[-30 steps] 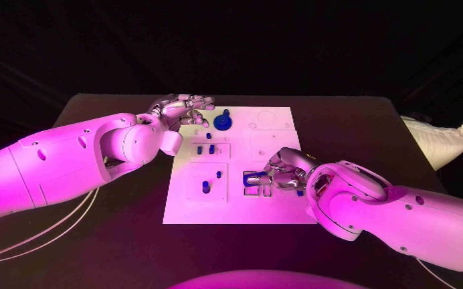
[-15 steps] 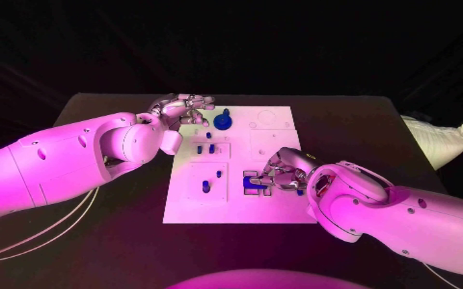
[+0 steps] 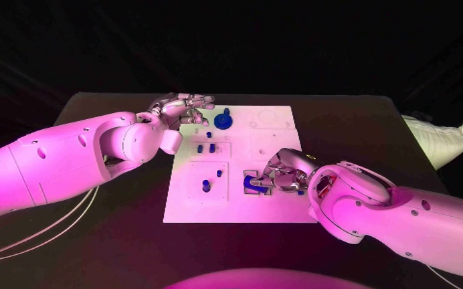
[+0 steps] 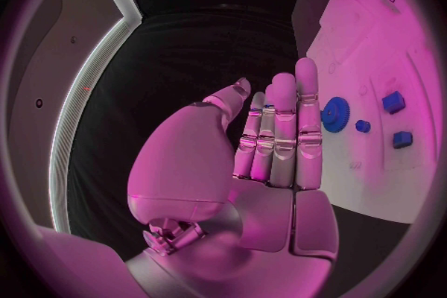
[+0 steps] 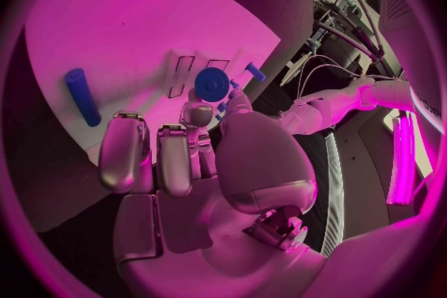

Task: Assemble the parts on the task board

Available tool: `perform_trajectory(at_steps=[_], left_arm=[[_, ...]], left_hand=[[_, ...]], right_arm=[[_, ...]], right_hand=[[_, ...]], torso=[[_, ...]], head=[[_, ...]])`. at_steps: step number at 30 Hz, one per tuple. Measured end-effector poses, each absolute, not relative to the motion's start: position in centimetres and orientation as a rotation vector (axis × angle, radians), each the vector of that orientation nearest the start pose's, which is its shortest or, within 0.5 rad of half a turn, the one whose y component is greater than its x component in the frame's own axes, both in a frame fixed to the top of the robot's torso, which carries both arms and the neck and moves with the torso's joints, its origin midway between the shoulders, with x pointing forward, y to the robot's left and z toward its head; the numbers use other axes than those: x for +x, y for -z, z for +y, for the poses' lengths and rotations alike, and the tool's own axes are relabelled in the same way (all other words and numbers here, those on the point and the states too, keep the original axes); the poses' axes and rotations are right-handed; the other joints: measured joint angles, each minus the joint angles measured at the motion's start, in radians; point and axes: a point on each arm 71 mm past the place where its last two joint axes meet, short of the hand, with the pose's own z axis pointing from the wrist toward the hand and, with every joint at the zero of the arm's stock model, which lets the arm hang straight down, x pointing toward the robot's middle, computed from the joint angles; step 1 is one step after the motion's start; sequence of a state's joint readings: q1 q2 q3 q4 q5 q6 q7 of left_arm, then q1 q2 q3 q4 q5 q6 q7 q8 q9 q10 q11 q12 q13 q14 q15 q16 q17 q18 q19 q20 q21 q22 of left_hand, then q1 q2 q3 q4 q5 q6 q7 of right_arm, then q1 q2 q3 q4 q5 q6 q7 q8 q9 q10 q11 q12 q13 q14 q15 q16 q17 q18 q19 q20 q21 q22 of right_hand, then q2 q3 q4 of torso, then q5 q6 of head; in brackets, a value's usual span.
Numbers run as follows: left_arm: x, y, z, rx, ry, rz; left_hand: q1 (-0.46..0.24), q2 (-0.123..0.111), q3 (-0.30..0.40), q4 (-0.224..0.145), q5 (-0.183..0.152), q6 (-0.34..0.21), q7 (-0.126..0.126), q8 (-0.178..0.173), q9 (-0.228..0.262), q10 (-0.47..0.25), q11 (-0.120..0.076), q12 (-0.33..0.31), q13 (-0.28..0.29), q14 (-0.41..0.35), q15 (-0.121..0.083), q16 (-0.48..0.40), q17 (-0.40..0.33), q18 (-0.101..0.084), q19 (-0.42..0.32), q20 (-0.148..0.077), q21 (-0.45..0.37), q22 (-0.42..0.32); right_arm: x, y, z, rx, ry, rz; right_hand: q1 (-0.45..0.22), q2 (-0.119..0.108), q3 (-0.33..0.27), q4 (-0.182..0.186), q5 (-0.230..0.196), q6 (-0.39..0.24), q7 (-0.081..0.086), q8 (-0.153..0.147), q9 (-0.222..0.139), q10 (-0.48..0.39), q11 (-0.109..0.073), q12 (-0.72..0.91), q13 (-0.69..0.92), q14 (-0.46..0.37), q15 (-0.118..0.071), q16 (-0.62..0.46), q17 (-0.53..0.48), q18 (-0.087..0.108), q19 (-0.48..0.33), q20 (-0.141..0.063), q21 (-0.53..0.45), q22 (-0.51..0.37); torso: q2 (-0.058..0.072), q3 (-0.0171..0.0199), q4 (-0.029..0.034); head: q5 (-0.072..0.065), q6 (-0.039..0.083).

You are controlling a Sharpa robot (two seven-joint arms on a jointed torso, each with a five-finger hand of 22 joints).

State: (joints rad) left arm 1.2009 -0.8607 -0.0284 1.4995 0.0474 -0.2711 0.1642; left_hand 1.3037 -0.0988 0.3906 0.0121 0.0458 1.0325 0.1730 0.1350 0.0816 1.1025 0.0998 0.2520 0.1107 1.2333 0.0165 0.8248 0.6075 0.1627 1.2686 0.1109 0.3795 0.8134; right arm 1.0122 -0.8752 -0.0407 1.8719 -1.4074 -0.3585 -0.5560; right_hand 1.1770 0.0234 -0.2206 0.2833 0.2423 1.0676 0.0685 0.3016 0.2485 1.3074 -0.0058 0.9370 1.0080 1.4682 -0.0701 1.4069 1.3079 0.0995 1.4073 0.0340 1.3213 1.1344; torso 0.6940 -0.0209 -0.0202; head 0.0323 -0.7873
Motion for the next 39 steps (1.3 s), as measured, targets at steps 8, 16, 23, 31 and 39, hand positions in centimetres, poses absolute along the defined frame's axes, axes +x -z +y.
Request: perform_trajectory(at_steps=[8,16,23,31,39], left_arm=[[49.32,19.19,22.34,-1.306,1.434,1.598],[49.31,19.19,22.41,-1.307,1.433,1.598],[49.31,19.19,22.43,-1.307,1.433,1.599],[49.3,19.19,22.43,-1.307,1.433,1.6],[49.3,19.19,22.43,-1.307,1.433,1.601]], left_hand=[[0.0,0.0,0.0,0.0,0.0,0.0,0.0,0.0,0.0,0.0,0.0,0.0,0.0,0.0,0.0,0.0,0.0,0.0,0.0,0.0,0.0,0.0],[0.0,0.0,0.0,0.0,0.0,0.0,0.0,0.0,0.0,0.0,0.0,0.0,0.0,0.0,0.0,0.0,0.0,0.0,0.0,0.0,0.0,0.0],[0.0,0.0,0.0,0.0,0.0,-0.004,0.004,0.0,0.0,0.0,0.0,0.0,0.0,0.0,0.0,0.0,-0.001,0.0,0.004,0.004,-0.004,-0.002],[0.0,0.0,0.0,0.0,0.0,-0.004,0.004,0.0,0.0,0.0,0.0,0.0,0.0,0.0,0.0,0.0,-0.001,0.0,0.004,0.004,-0.004,-0.002],[0.0,0.0,0.0,0.0,0.0,-0.004,0.004,0.0,0.0,0.0,0.0,0.0,0.0,0.0,0.0,0.0,-0.001,0.0,0.004,0.004,-0.004,-0.001]], right_arm=[[37.89,23.9,-14.4,0.1,-0.605,1.973],[37.73,23.91,-14.22,0.062,-0.588,1.98],[37.66,23.92,-14.15,0.037,-0.567,1.98],[37.65,23.91,-13.96,0.026,-0.564,1.974],[37.71,23.9,-13.92,0.025,-0.563,1.968]], right_hand=[[-0.003,0.003,-0.004,0.004,0.0,0.001,-0.001,0.0,0.002,0.003,-0.002,0.008,0.008,0.0,0.0,0.007,0.0,0.0,0.002,0.002,0.004,0.005],[-0.032,0.032,-0.021,0.009,0.013,0.022,-0.008,0.014,0.01,0.038,-0.009,0.052,0.051,-0.004,-0.004,0.039,0.0,-0.016,0.022,-0.007,0.031,0.046],[-0.052,0.05,-0.039,0.008,0.019,0.031,-0.017,0.016,0.015,0.054,-0.015,0.076,0.078,-0.002,-0.01,0.056,0.0,-0.016,0.031,-0.009,0.045,0.075],[-0.162,0.074,-0.09,0.012,-0.069,0.031,-0.017,0.016,0.02,0.059,-0.016,0.07,0.085,-0.003,-0.011,0.056,0.0,-0.016,0.034,-0.012,0.05,0.081],[-0.187,0.082,-0.102,0.008,-0.082,0.031,-0.017,0.016,0.021,0.061,-0.015,0.07,0.087,-0.003,-0.011,0.056,0.0,-0.016,0.034,-0.012,0.05,0.084]], torso=[[0.0,-0.0001,0.0005],[0.0,-0.0005,0.0009],[0.0,-0.0004,0.0007],[0.0,-0.0003,0.0007],[0.0,-0.0003,0.001]], head=[[-0.001,-0.002],[-0.002,-0.001],[-0.001,0.0],[-0.001,0.001],[-0.001,0.0]])
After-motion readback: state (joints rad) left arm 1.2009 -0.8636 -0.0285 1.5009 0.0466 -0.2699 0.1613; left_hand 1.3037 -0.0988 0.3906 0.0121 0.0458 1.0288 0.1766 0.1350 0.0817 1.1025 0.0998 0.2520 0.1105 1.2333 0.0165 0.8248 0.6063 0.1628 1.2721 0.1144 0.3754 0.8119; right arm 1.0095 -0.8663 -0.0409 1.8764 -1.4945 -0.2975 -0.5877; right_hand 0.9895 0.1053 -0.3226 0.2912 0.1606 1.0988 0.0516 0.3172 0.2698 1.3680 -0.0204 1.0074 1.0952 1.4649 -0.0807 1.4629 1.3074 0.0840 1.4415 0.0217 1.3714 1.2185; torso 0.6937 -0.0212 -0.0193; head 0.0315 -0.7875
